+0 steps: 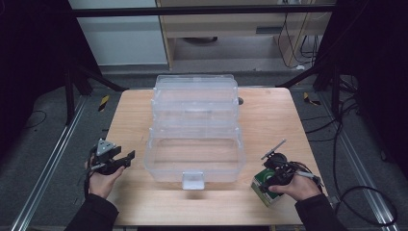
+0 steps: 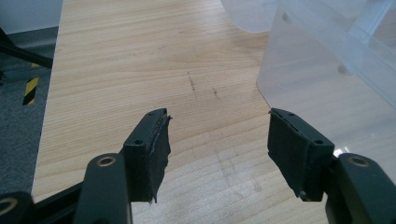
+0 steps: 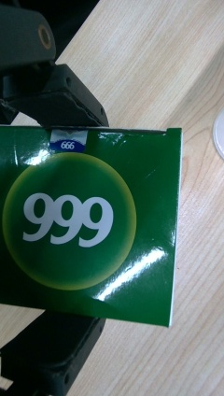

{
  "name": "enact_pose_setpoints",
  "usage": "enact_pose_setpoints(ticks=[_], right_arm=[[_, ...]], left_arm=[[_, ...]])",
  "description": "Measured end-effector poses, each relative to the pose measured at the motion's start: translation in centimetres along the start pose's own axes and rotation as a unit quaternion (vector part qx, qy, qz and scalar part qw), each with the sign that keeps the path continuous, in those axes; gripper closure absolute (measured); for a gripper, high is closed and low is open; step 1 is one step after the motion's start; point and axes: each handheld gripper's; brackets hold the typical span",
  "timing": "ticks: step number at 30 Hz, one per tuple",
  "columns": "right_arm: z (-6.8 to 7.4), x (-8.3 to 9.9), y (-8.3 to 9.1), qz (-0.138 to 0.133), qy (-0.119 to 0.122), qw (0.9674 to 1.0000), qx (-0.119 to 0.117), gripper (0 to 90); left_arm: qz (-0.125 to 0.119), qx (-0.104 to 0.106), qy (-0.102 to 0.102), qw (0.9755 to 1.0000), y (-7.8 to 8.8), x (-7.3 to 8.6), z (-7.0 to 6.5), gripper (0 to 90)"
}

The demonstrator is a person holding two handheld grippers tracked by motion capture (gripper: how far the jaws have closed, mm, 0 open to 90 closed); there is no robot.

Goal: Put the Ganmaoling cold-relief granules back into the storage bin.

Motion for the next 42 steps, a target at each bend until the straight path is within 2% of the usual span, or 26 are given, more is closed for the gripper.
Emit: enact_pose_setpoints(ticks=[1, 13, 17, 20, 23, 24, 28, 34, 42], right_arm=[[0.0, 0.0, -0.1, 0.003, -0.006, 1.0, -0.003, 12.7], [-0.1, -0.4, -0.2, 0.02, -0.015, 0.9997, -0.004, 16.1], [0.0, -0.5, -0.2, 0.026, -0.008, 0.9996, -0.004, 16.7], [0.0, -0.5, -0.1, 0.026, -0.012, 0.9996, -0.005, 17.0], [-0.2, -0.4, 0.2, 0.017, -0.005, 0.9998, -0.007, 17.2], [-0.1, -0.5, 0.4, 0.017, -0.011, 0.9998, -0.007, 17.2], [-0.2, -0.4, 1.2, 0.004, 0.002, 1.0, -0.004, 17.2], [-0.4, -0.5, 2.9, -0.019, 0.0, 0.9998, 0.008, 17.2], [-0.7, -0.9, 4.9, -0.044, 0.012, 0.9987, 0.024, 17.2]], left_arm=[[0.001, 0.0, 0.0, 1.0, 0.0, 0.0, 0.0, 38.2], [0.003, -0.004, 0.0, 1.0, -0.1, 0.1, 0.0, 38.2], [0.005, -0.004, -0.001, 1.0, -0.1, 0.1, 0.0, 38.2], [0.005, -0.005, -0.002, 1.0, -0.1, 0.1, 0.0, 38.2], [0.005, -0.006, -0.001, 1.0, -0.2, 0.1, 0.0, 38.2], [0.005, -0.006, -0.001, 1.0, -0.2, 0.1, 0.0, 38.3], [0.006, -0.006, -0.001, 1.0, -0.2, 0.2, 0.0, 38.2], [0.009, -0.008, -0.003, 0.9999, -0.3, 0.2, 0.0, 38.3], [0.012, -0.008, -0.004, 0.9999, -0.4, 0.3, 0.0, 38.2]])
Point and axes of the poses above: each handheld gripper's, and its own axes: y roughly backward along the jaws, x roughly out of its underside, z roughly to its left, and after that the axes turned 12 degrees about y, right-handed
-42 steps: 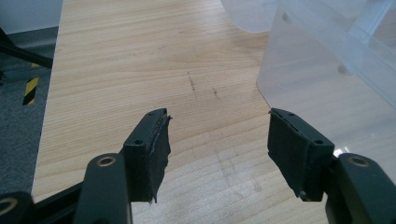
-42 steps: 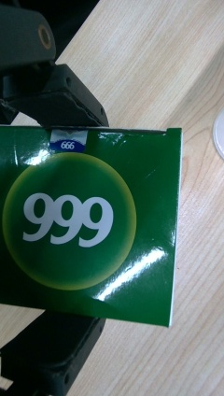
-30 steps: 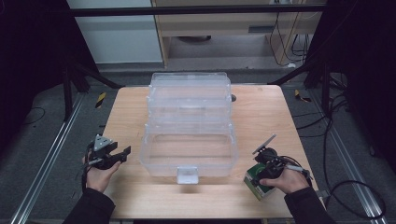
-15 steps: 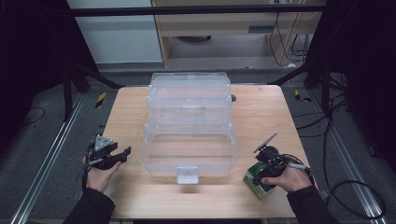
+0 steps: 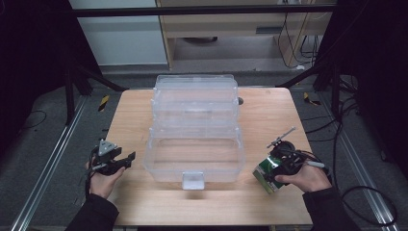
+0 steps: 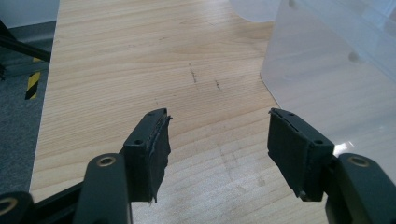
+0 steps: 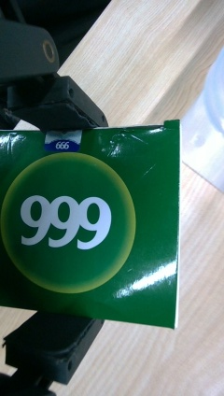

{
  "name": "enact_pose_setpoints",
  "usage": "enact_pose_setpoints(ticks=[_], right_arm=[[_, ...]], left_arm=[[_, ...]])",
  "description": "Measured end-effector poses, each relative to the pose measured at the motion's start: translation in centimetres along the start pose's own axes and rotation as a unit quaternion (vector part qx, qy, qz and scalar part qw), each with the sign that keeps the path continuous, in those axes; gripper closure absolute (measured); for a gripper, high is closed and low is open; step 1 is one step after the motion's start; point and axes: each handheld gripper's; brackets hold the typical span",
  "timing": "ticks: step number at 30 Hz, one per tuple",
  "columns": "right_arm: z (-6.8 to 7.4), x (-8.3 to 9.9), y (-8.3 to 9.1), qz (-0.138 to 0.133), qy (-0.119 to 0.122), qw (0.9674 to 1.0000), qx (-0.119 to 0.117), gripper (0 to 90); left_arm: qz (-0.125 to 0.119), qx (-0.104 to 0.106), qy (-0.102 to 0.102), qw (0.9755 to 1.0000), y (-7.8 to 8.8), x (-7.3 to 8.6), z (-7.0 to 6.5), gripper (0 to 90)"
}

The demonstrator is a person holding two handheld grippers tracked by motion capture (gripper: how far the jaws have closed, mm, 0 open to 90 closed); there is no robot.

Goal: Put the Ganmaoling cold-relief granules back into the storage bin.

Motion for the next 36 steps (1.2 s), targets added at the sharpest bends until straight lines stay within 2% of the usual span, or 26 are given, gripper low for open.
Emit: enact_pose_setpoints(ticks=[10, 19, 24, 31, 36], right_arm=[[-0.3, -1.3, 2.4, -0.02, 0.012, 0.9997, 0.01, 17.3], [-0.6, -3.3, 5.0, -0.025, 0.05, 0.9983, 0.014, 17.3], [-0.5, -4.2, 5.6, -0.027, 0.066, 0.9974, 0.01, 17.5], [-0.3, -6.2, 6.5, -0.036, 0.113, 0.993, -0.002, 17.4], [-0.2, -7.7, 6.9, -0.043, 0.15, 0.9877, -0.008, 17.4]], left_arm=[[0.002, 0.001, 0.001, 1.0, 0.0, 0.0, 0.0, 38.2], [0.006, 0.001, 0.001, 1.0, -0.2, 0.1, 0.1, 37.9], [0.006, 0.0, 0.001, 1.0, -0.2, 0.2, 0.1, 37.8], [0.008, -0.001, -0.002, 1.0, -0.3, 0.2, 0.1, 37.6], [0.008, 0.0, -0.001, 1.0, -0.3, 0.2, 0.1, 37.5]])
Point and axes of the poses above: each handheld gripper's, and its own axes: y roughly backward along the jaws, x roughly out of its underside, z roughly to its left, and after that the axes turned 12 degrees about y, right-handed
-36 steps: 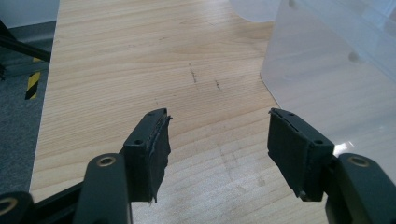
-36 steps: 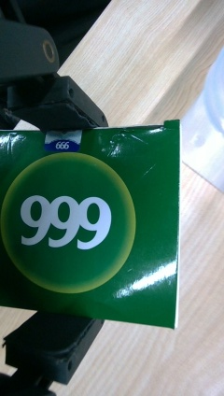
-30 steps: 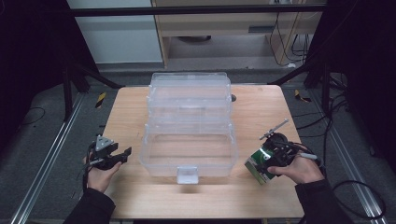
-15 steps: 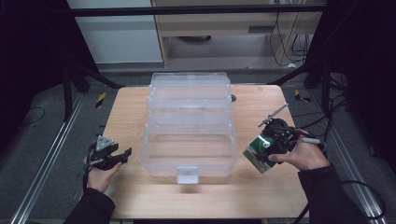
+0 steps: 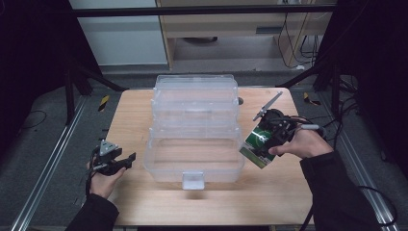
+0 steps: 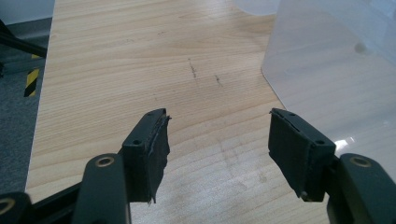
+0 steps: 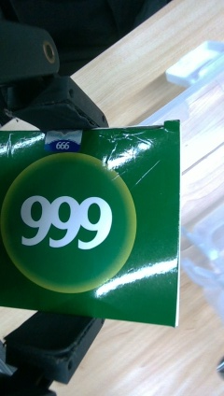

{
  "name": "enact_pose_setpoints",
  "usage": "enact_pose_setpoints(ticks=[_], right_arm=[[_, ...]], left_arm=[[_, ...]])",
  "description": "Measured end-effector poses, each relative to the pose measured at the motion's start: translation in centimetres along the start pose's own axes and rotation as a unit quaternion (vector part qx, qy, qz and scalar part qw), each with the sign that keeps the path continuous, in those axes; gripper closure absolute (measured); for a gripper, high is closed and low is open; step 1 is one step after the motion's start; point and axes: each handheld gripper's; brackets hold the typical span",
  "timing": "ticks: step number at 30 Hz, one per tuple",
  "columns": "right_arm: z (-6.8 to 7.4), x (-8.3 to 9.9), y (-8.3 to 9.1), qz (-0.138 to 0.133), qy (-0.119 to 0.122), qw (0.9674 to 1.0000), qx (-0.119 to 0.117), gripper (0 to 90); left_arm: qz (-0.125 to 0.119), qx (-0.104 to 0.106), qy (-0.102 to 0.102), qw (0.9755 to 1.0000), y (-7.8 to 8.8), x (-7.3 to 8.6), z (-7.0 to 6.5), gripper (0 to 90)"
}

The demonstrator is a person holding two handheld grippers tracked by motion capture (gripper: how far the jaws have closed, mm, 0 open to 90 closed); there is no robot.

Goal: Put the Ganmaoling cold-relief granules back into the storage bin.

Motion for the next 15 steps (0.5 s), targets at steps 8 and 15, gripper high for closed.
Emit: enact_pose_setpoints(ticks=[8, 15], right_arm=[[-0.4, -2.1, -0.6, 0.004, 0.045, 0.9986, -0.027, 17.4], [-0.4, -4.1, -0.9, 0.0, 0.09, 0.9948, -0.046, 17.4]], left_arm=[[0.0, -0.001, 0.001, 1.0, -0.1, 0.0, 0.1, 37.4], [0.003, 0.001, 0.0, 1.0, -0.1, 0.0, 0.0, 37.2]])
Point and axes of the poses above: each handheld gripper's, and its own axes: y roughly backward along the jaws, x roughly out of its underside, z roughly to its left, and after that the axes turned 12 degrees about y, right-handed
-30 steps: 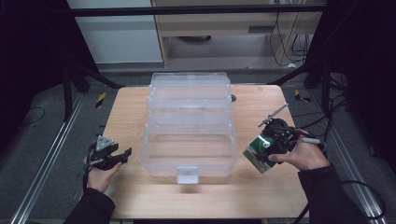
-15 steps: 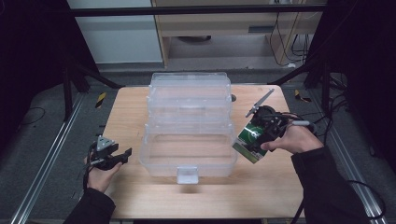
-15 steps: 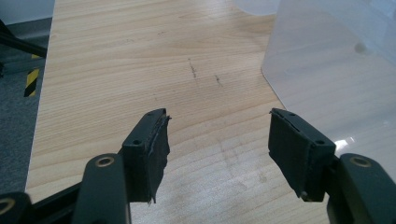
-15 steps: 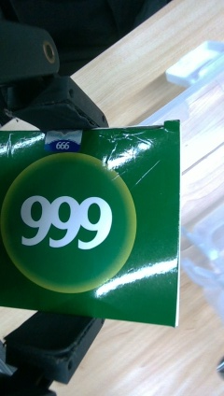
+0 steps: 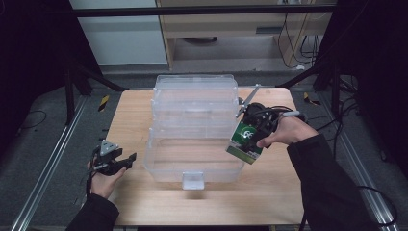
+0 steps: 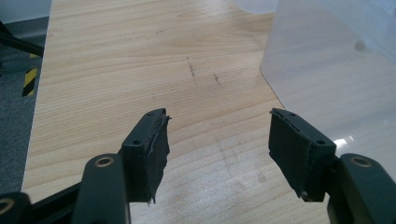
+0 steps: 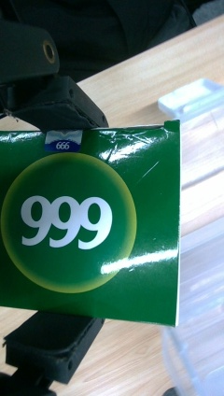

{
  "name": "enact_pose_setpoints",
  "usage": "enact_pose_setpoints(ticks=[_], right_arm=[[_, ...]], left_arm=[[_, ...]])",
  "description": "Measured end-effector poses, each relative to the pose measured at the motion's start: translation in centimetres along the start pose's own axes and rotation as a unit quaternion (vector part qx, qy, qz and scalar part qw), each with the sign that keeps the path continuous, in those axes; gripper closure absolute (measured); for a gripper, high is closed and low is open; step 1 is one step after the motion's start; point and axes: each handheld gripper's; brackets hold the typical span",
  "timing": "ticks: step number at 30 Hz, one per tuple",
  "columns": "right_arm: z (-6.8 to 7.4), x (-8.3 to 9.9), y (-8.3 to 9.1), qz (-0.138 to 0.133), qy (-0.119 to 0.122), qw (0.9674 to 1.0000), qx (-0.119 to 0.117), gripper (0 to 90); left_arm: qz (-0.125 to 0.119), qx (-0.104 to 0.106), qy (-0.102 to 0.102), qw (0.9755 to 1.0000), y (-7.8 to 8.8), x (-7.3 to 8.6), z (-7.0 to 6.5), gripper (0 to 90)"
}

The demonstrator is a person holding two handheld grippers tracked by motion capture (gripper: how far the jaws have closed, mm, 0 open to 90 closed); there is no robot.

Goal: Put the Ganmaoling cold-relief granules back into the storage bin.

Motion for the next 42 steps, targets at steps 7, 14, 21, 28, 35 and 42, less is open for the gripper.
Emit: enact_pose_setpoints(ticks=[7, 14, 21, 28, 35, 42], right_arm=[[-0.2, -1.8, -0.7, 0.001, 0.041, 0.9989, -0.02, 17.4], [-0.2, -3.3, -1.9, 0.007, 0.09, 0.9951, -0.042, 17.4], [0.0, -4.1, -3.1, 0.011, 0.126, 0.9907, -0.05, 17.4], [0.1, -4.8, -4.3, 0.016, 0.156, 0.9859, -0.058, 17.2], [-0.1, -4.9, -5.5, 0.019, 0.179, 0.9821, -0.055, 17.2], [-0.1, -4.5, -6.8, 0.029, 0.19, 0.9798, -0.055, 17.1]], left_arm=[[0.001, 0.0, 0.001, 1.0, 0.0, 0.0, 0.1, 37.3], [0.003, -0.001, 0.001, 1.0, -0.1, 0.1, 0.1, 37.1], [0.002, -0.001, 0.002, 1.0, -0.1, 0.1, 0.2, 37.1], [0.005, 0.0, 0.001, 1.0, -0.2, 0.2, 0.2, 36.9], [0.006, -0.001, 0.0, 1.0, -0.2, 0.2, 0.2, 36.9], [0.008, -0.001, -0.001, 1.0, -0.3, 0.2, 0.2, 37.0]])
Point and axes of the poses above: each handheld gripper's, and its own axes: y roughly backward along the jaws, x roughly out of its underside, z roughly to its left, and after that the axes turned 12 degrees about y, right-handed
